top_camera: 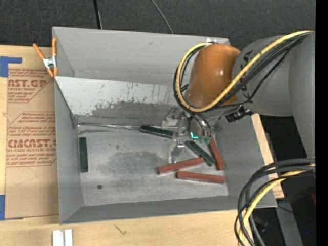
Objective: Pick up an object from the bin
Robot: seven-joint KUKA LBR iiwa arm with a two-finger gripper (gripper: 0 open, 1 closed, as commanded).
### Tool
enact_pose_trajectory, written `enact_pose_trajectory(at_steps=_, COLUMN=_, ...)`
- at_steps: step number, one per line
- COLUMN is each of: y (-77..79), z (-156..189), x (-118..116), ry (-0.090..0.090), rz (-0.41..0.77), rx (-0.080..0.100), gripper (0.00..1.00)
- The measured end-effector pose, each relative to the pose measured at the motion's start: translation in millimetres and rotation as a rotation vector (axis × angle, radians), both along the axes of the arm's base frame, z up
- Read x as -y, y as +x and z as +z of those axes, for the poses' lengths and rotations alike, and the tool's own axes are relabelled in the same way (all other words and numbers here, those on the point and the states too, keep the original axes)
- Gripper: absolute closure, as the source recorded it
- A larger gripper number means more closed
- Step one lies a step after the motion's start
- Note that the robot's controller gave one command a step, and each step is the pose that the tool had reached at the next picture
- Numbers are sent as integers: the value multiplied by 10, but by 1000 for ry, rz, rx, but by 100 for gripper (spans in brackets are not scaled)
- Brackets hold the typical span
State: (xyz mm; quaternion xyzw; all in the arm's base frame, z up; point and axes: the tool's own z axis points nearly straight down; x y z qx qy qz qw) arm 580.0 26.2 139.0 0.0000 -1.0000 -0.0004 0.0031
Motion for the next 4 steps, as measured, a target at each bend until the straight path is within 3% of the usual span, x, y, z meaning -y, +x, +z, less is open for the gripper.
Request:
enact_pose_trajectory(at_steps=1, y=19, z=46, x=0, ry=0, rz=0, rx=8, gripper=0)
enact_pose_trajectory(at_steps=2, y=-673, z=-631, x=296, ry=0, rz=13, rx=23, gripper=100)
enact_pose_trajectory(at_steps=3, y=-673, z=-631, x=297, ry=0, rz=13, rx=23, gripper=100)
enact_pose_trajectory(at_steps=4, y=-380, z=1227, x=304, ry=-1, rz=18, rx=17, gripper=100)
